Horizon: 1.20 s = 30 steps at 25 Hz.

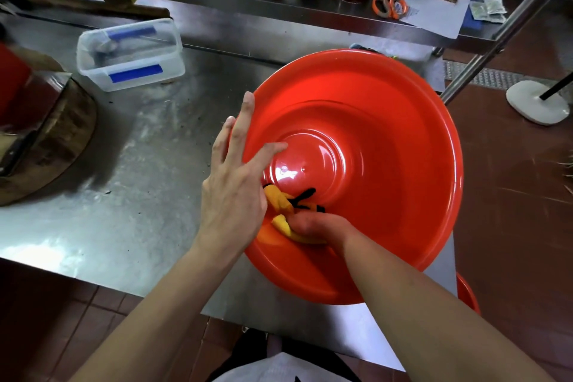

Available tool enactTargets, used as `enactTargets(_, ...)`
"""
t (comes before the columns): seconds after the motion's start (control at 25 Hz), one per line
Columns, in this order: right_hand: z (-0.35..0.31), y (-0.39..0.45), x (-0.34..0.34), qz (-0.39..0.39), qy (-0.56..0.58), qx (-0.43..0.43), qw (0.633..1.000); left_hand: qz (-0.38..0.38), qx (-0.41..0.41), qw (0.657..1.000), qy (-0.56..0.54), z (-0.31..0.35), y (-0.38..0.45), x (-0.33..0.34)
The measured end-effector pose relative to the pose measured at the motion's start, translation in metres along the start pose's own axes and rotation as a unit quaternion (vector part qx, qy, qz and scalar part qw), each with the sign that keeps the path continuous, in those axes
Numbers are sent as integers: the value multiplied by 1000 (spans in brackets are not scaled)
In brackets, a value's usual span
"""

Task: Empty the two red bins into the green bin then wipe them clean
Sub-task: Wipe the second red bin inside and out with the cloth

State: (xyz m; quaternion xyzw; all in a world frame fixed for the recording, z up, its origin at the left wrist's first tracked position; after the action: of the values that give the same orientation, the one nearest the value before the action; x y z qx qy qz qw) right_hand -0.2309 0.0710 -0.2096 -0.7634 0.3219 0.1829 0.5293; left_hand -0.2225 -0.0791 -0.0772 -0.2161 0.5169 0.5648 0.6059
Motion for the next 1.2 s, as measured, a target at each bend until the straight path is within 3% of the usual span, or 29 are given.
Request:
enactTargets(0.28,7,5,0,-88,40,71,993,-20,27,999,-38,-3,11,-11)
enactTargets(0.44,19,11,22,20,-78,-50,995,-54,85,995,-22,-4,20,-20)
enactTargets(0.76,22,28,23,23,-65,-18,997,-76,163,984,19,-6,45,-30)
enactTargets(0.88,30,40,18,-9,-12,32,999,-55,134,987,62,-11,50,-24)
enactTargets(0.96,35,45,22,-5,-13,31,999,-3,66,995,71,-13,48,-27)
enactTargets(1.08,38,52,19,-65,50,42,996,64,3,997,33,-10,24,-33)
enactTargets(1.2,35,58,16,-42,54,48,997,35,-16,999,-7,-6,-17,-21)
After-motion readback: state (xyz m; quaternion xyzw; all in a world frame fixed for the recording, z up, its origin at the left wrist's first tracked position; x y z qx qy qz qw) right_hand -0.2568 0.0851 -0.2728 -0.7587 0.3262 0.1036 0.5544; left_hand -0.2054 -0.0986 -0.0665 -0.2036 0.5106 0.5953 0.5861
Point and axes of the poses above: each hand's wrist, its own y-axis towards the middle knuckle, its own x-axis out of the palm, z = x × y, the point moved 1 cm from there along y, towards the middle knuckle, and after that the axes turned 2 degrees about x, right-handed, at the moved point
